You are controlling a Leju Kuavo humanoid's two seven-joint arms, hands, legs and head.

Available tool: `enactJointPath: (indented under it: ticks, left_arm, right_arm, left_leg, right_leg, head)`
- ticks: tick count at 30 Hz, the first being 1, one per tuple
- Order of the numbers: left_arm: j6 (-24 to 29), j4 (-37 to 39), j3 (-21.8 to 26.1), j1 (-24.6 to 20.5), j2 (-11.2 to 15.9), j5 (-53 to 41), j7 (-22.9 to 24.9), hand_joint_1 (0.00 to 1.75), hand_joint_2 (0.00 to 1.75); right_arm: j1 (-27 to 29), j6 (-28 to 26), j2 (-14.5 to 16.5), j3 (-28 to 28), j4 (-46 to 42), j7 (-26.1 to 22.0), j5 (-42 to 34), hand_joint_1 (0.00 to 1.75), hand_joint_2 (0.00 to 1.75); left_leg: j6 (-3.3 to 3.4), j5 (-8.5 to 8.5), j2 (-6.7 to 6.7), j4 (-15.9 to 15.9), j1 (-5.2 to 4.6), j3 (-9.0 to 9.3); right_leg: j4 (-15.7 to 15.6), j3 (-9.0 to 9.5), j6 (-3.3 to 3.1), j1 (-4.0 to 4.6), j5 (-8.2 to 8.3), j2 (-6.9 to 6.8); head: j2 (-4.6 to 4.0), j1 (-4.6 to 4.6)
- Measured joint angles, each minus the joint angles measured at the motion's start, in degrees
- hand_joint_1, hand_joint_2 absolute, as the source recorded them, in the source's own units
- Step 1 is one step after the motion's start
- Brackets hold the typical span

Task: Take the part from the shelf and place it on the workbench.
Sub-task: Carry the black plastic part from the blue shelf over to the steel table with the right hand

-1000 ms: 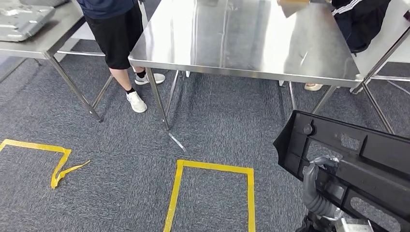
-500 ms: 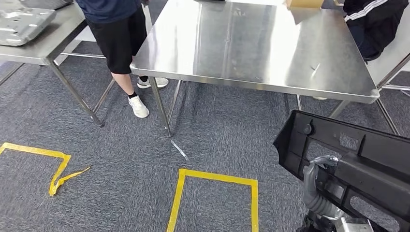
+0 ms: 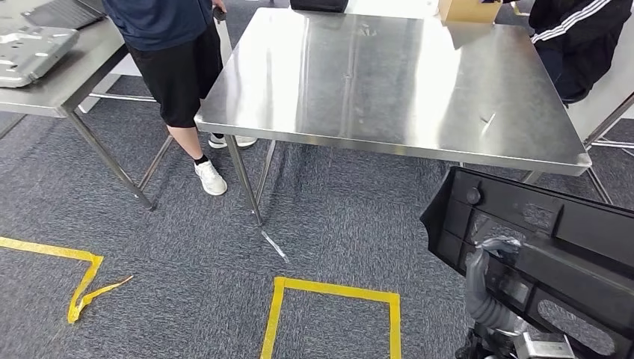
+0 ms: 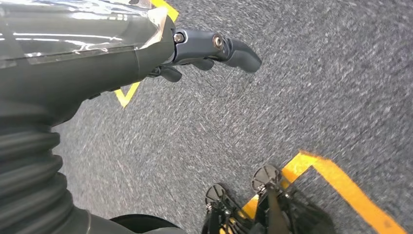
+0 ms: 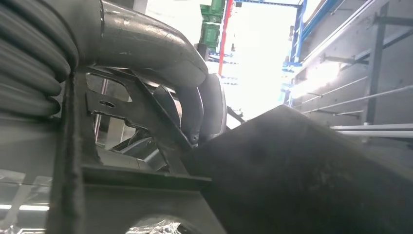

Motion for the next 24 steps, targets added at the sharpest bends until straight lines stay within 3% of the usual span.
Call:
enactJointPath:
  ticks: [2, 3, 6, 7, 8, 9, 11, 12, 13, 14, 16, 17, 19, 21, 23, 24]
  left_arm:
    - [0.04, -0.02, 0.01, 0.08, -0.05, 0.01, 0.03, 0.00, 1.75]
    - [0.07, -0.02, 0.01, 0.09, -0.04, 0.01, 0.03, 0.00, 1.75]
    - [0.10, -0.03, 0.03, -0.02, -0.09, 0.01, 0.04, 0.00, 1.75]
    - [0.09, -0.03, 0.04, 0.00, -0.12, 0.02, 0.04, 0.00, 1.75]
    - [0.10, -0.03, 0.07, 0.06, -0.13, 0.04, 0.05, 0.00, 1.75]
    - [0.10, -0.03, 0.10, 0.11, -0.13, 0.07, 0.07, 0.00, 1.75]
    - [0.11, -0.03, 0.23, 0.15, -0.12, 0.11, 0.10, 0.00, 1.75]
    - [0.13, -0.03, 0.29, 0.17, -0.10, 0.11, 0.12, 0.00, 1.75]
    - [0.15, -0.03, 0.34, 0.16, -0.11, 0.11, 0.15, 0.00, 1.75]
    - [0.18, -0.03, 0.38, 0.14, -0.13, 0.11, 0.19, 0.00, 1.75]
    - [0.25, -0.03, 0.49, 0.03, -0.22, 0.11, 0.27, 0.00, 1.75]
    - [0.28, -0.03, 0.55, -0.06, -0.26, 0.11, 0.29, 0.00, 1.75]
    - [0.32, -0.03, 0.67, -0.19, -0.30, 0.10, 0.32, 0.00, 1.75]
    - [0.37, -0.03, 0.76, -0.14, -0.32, 0.10, 0.33, 0.00, 1.75]
    - [0.39, -0.03, 0.80, -0.03, -0.32, 0.10, 0.36, 0.00, 1.75]
    - [0.40, -0.03, 0.81, 0.00, -0.30, 0.11, 0.36, 0.00, 1.75]
  right_arm:
    - [-0.05, -0.13, -0.09, 0.03, 0.04, 0.02, 0.05, 1.75, 1.75]
    - [-0.13, -0.20, -0.15, 0.05, 0.06, 0.05, 0.09, 1.75, 1.75]
    - [-0.15, -0.35, -0.34, 0.11, 0.21, 0.13, 0.13, 1.75, 1.75]
    - [-0.11, -0.38, -0.37, 0.11, 0.28, 0.14, 0.14, 1.75, 1.75]
    - [-0.08, -0.39, -0.37, 0.12, 0.34, 0.14, 0.15, 1.75, 1.75]
    - [-0.07, -0.39, -0.37, 0.13, 0.40, 0.15, 0.17, 1.75, 1.75]
    - [-0.05, -0.40, -0.37, 0.15, 0.50, 0.20, 0.24, 1.75, 1.75]
    - [-0.08, -0.42, -0.36, 0.17, 0.56, 0.24, 0.28, 1.75, 1.75]
    - [-0.08, -0.45, -0.36, 0.19, 0.60, 0.27, 0.34, 1.75, 1.75]
    - [-0.09, -0.50, -0.34, 0.20, 0.60, 0.30, 0.40, 1.75, 1.75]
    - [-0.12, -0.64, -0.32, 0.18, 0.52, 0.32, 0.55, 1.75, 1.75]
    - [-0.18, -0.72, -0.31, 0.15, 0.48, 0.32, 0.63, 1.75, 1.75]
    - [-0.22, -0.84, -0.26, 0.10, 0.48, 0.33, 0.80, 1.75, 1.75]
    - [-0.19, -0.90, -0.20, 0.08, 0.49, 0.32, 0.93, 1.75, 1.75]
    - [-0.11, -0.93, -0.17, 0.07, 0.50, 0.31, 1.01, 1.75, 1.75]
    - [-0.08, -0.95, -0.16, 0.05, 0.50, 0.31, 1.04, 1.75, 1.75]
  left_leg:
    - [0.79, 1.15, 0.16, -1.06, 0.15, 1.68]
    - [1.21, 1.59, 0.29, -1.32, 0.25, 2.55]
    - [1.71, 1.05, 0.31, -1.51, 0.34, 3.60]
    - [1.66, 0.61, 0.20, -1.51, 0.34, 3.91]
    - [1.57, 0.16, 0.09, -1.50, 0.35, 4.35]
    - [1.44, -0.33, -0.02, -1.50, 0.37, 4.93]
    - [1.03, -1.43, -0.19, -1.44, 0.36, 6.28]
    - [0.71, -1.99, -0.25, -1.43, 0.30, 6.79]
    - [0.33, -2.55, -0.26, -1.47, 0.26, 7.19]
    - [-0.06, -2.86, -0.25, -1.25, 0.22, 7.59]
    - [-0.64, -2.83, -0.09, 0.03, 0.39, 7.54]
    - [-0.86, -2.49, 0.07, 1.88, 0.50, 6.79]
    - [-1.35, -2.69, 0.36, 7.54, 0.73, 3.10]
    - [-1.93, -5.24, 0.47, 13.42, 0.93, -1.80]
    - [-2.30, -7.86, 0.51, 14.79, 1.10, -5.00]
    - [-2.29, -7.74, 0.54, 13.16, 1.16, -5.41]
  right_leg:
    - [1.48, 0.36, 0.65, 0.04, -0.06, -0.04]
    - [3.43, -0.52, 0.62, 0.04, -0.58, -0.07]
    - [13.53, -7.62, 0.15, -0.05, -3.92, -0.11]
    - [15.29, -9.69, 0.16, -0.13, -5.15, -0.11]
    - [15.09, -10.82, 0.48, -0.25, -5.58, -0.12]
    - [13.01, -10.99, 1.08, -0.40, -4.72, -0.13]
    - [6.02, -9.70, 2.73, -0.70, 0.26, -0.30]
    - [3.25, -8.93, 2.85, -0.68, 2.50, -0.63]
    - [1.59, -8.32, 2.55, -0.50, 4.10, -0.90]
    - [1.06, -8.08, 1.78, -0.39, 4.85, -1.08]
    - [0.69, -7.02, 0.12, -0.36, 4.97, -0.89]
    - [0.57, -6.41, -0.54, -0.54, 4.85, -0.77]
    - [0.49, -5.06, -1.55, -0.69, 4.16, -0.73]
    - [0.49, -4.15, -1.95, -0.65, 3.18, -0.68]
    - [0.49, -2.89, -1.85, -0.67, 1.98, -0.48]
    - [0.49, -2.19, -1.75, -0.70, 1.30, -0.41]
  head:
    - [-0.01, -0.02]
    - [-0.01, 0.03]
    - [0.00, 0.21]
    - [0.00, 0.23]
    - [0.00, 0.26]
    - [0.00, 0.26]
    - [0.00, 0.27]
    - [0.00, 0.27]
    - [0.00, 0.23]
    - [0.00, 0.19]
    - [0.00, 0.08]
    - [0.00, 0.05]
    - [0.00, -0.03]
    - [0.00, -0.08]
    - [0.00, -0.08]
    - [0.00, -0.09]
